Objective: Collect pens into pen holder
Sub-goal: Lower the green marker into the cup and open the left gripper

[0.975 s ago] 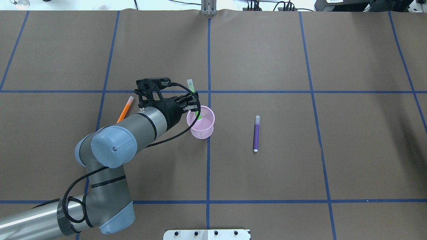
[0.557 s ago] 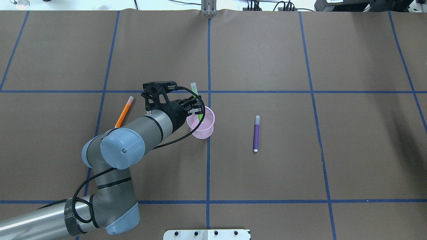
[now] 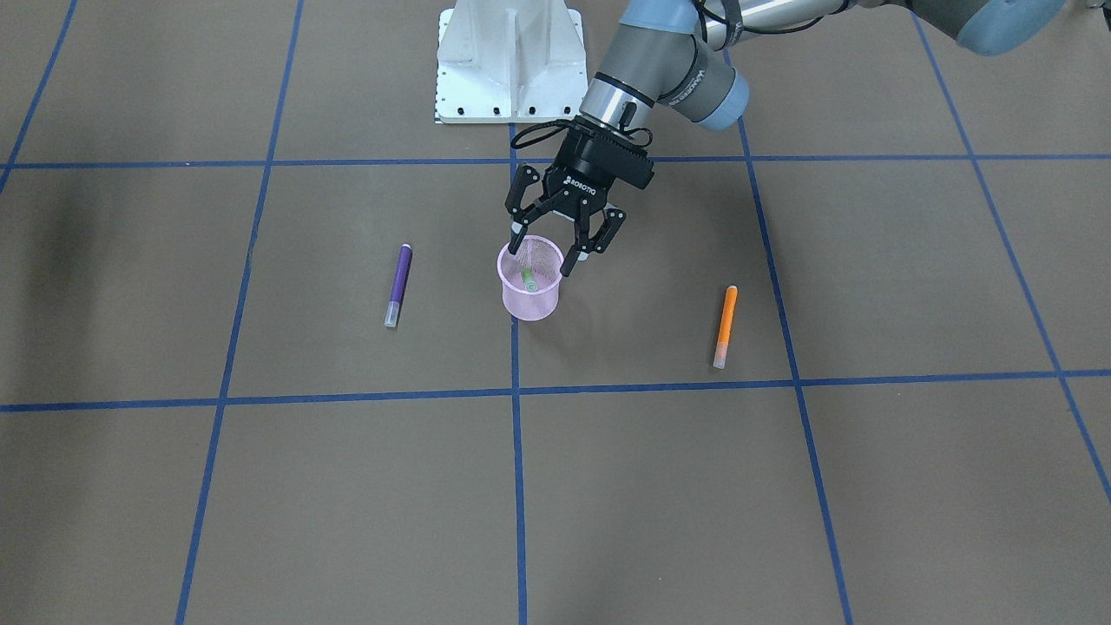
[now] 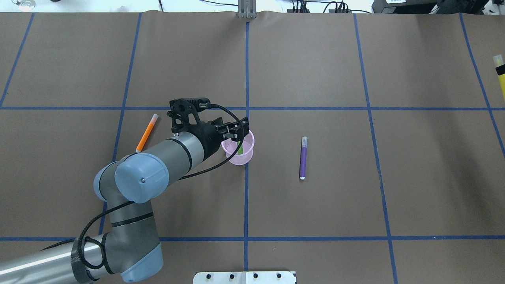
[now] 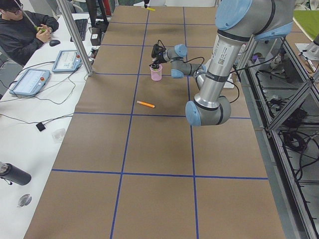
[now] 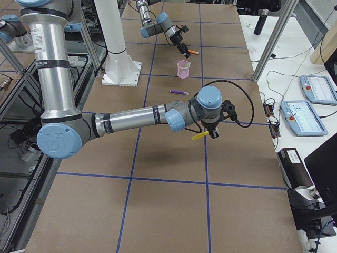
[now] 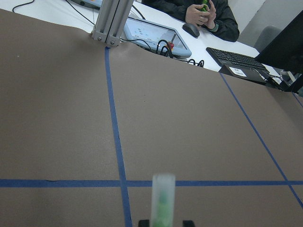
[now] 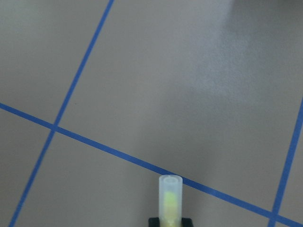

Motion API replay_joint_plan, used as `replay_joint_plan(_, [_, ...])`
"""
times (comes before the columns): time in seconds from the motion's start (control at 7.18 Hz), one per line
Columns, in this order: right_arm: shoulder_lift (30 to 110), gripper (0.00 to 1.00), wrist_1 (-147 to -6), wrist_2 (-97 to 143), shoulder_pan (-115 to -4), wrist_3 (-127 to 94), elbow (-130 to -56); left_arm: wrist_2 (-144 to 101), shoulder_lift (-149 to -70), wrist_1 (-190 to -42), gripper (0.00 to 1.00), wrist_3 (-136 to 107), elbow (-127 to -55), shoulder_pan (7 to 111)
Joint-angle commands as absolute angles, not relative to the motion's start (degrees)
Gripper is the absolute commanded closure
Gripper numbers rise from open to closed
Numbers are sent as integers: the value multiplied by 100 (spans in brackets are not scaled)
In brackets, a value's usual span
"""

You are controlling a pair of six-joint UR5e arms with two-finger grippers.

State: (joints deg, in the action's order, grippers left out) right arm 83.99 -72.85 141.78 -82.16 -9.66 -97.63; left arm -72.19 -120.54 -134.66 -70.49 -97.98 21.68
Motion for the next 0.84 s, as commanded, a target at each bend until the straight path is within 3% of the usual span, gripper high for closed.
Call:
replay_joint_plan(0.0, [7984,100,-7208,14124,-8016,-1878,-10133,-8395,-12093,-11841,0,-7049,-10587,2615])
replay_joint_plan(0.42, [7596,100,-5963,13975,-7754,-2918,-10151,-10939,-12103,-9982,1,-5835,-10714,4224])
replay_joint_plan(0.7, [7462,100,-4780,12961,-6992,-4352,-10195,-11500,-12355,-9275,4,-5172,-10165,4604])
